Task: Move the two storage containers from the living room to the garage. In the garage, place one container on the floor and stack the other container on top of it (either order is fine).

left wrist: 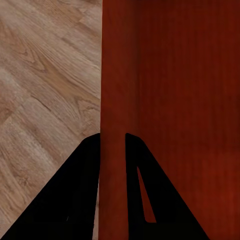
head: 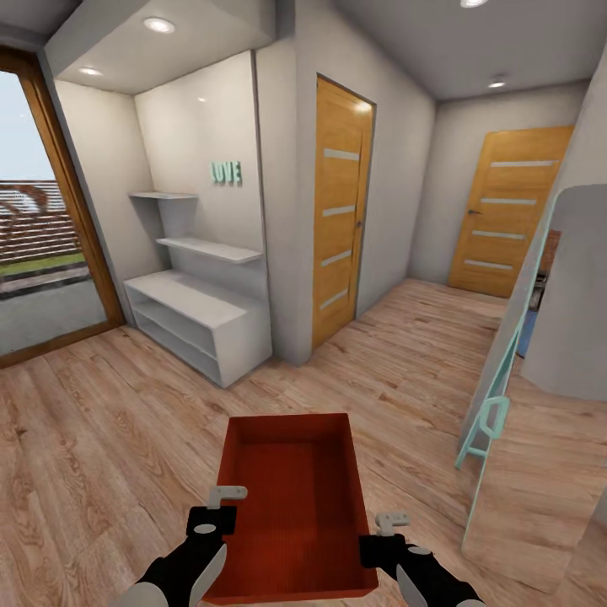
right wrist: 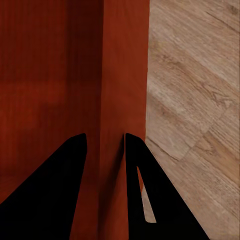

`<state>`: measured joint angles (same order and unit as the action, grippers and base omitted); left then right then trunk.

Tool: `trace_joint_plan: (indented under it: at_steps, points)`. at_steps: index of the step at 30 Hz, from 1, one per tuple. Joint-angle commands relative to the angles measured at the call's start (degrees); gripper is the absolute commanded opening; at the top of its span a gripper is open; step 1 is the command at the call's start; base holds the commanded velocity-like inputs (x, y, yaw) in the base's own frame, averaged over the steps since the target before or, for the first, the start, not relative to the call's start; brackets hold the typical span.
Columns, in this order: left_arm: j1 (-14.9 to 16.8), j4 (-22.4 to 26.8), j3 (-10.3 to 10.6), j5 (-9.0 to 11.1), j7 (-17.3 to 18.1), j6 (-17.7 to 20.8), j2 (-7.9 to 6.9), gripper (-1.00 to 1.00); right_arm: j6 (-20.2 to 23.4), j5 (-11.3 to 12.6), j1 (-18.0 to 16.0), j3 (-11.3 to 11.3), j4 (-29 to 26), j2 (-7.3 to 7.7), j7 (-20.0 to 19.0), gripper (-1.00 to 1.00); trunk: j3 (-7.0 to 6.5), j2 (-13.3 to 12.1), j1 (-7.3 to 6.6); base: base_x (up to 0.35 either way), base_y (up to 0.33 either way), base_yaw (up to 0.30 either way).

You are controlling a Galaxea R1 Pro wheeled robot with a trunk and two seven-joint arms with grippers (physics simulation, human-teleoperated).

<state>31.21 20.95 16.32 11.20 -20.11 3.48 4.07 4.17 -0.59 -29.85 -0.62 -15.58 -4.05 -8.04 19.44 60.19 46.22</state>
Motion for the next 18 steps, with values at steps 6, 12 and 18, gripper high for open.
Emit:
trace_joint_plan:
  at_steps: [6,12,18]
  points:
    - [-0.01,-0.19,1.35,1.98,-0.46,0.35,-0.11,-1.0,-0.21,0.17,-0.04,-0.08,-2.34,0.01,-0.32,-1.0,0.07,0.05,0.0,0.0,0.329,0.0]
    - [-0.01,-0.2,1.35,1.98,-0.49,0.32,-0.06,-1.0,-0.21,0.18,-0.04,-0.08,-2.31,0.01,-0.32,-1.0,0.07,0.05,0.0,0.029,0.33,0.0]
    - [-0.01,-0.21,1.43,1.98,-0.54,0.3,-0.03,-1.0,-0.21,0.17,-0.05,-0.08,-2.32,0.01,-0.35,-1.0,0.07,0.05,0.0,0.131,0.177,0.0]
